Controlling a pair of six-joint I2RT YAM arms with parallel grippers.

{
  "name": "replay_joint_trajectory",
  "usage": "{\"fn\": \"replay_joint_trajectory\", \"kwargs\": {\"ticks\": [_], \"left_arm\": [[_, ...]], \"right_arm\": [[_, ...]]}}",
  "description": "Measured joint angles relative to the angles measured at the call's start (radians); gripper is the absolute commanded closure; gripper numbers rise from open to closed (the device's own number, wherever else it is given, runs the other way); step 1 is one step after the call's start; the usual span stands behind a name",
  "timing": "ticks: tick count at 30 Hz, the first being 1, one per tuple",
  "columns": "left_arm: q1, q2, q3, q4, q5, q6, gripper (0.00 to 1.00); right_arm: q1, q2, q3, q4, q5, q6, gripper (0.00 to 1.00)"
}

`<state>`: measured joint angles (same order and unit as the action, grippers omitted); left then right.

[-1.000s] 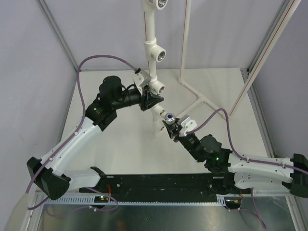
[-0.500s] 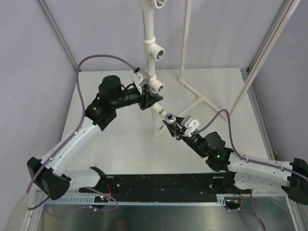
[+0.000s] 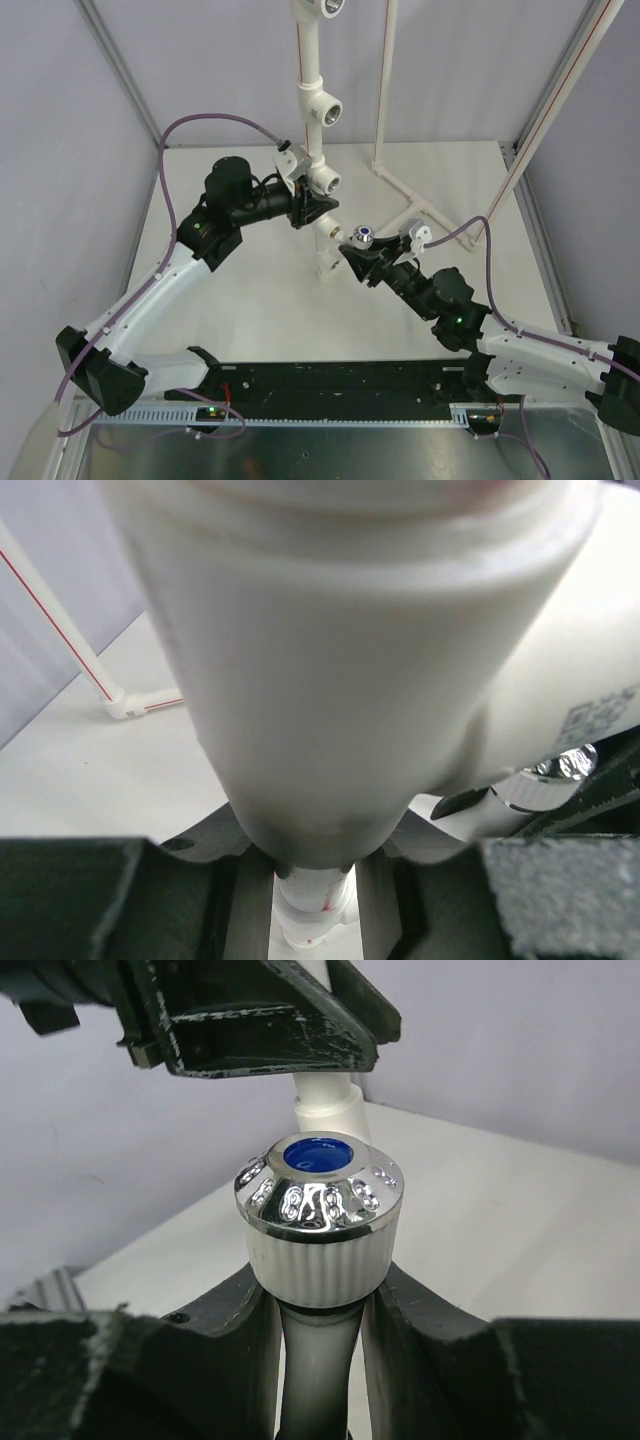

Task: Install the water faucets
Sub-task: Screw the water faucet onto the adaptor.

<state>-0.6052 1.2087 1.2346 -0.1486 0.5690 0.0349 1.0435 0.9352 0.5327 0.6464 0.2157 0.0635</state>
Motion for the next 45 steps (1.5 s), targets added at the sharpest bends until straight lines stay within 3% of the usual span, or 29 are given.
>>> {"fn": "replay_joint_trajectory", "kwargs": {"ticks": [17,28,32,36,39,45], "left_arm": [[-0.004,0.000,0.003,-0.011,0.041,0.012,1.00],[-0.008,0.000,0.008,-0.023,0.057,0.009,1.00],[-0.008,0.000,0.009,-0.027,0.066,0.009,0.93],[-0.008,0.000,0.009,-0.027,0.068,0.010,0.76],[-0.008,0.000,0.009,-0.027,0.071,0.011,0.63],[-0.008,0.000,0.009,-0.033,0.090,0.003,0.55]], "right_arm": [[0.006,-0.077,0.028,-0.239,0.181,0.993,1.00],[0.025,-0.101,0.024,-0.312,0.205,1.381,1.00],[0.051,-0.101,0.021,-0.311,0.239,1.439,1.00],[0.057,-0.101,0.021,-0.312,0.252,1.424,1.00],[0.057,-0.101,0.035,-0.333,0.260,1.355,1.00],[0.073,-0.080,0.061,-0.357,0.277,1.095,1.00]]}}
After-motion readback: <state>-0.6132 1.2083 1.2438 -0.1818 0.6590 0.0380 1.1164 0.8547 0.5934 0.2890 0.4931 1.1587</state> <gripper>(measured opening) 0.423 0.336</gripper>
